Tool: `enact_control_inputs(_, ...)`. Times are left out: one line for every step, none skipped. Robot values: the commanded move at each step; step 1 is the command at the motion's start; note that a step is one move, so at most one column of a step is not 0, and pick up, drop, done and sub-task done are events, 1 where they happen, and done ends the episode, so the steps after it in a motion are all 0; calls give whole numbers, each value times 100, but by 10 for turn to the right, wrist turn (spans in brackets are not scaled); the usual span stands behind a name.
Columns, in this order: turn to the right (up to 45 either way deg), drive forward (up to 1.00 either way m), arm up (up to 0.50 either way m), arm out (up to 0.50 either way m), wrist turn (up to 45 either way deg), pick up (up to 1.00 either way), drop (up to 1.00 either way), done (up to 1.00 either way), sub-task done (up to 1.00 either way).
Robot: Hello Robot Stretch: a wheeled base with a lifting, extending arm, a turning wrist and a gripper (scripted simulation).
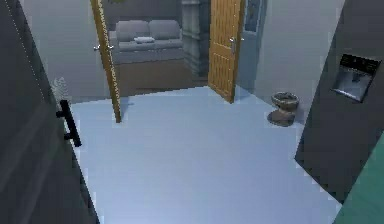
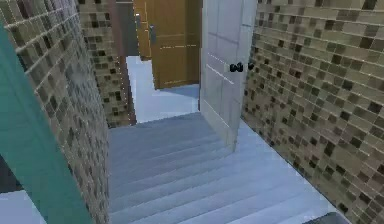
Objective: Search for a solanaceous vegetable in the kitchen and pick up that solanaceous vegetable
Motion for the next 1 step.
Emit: enact_control_inputs(450,0,0,0,0,0,0,0,0)
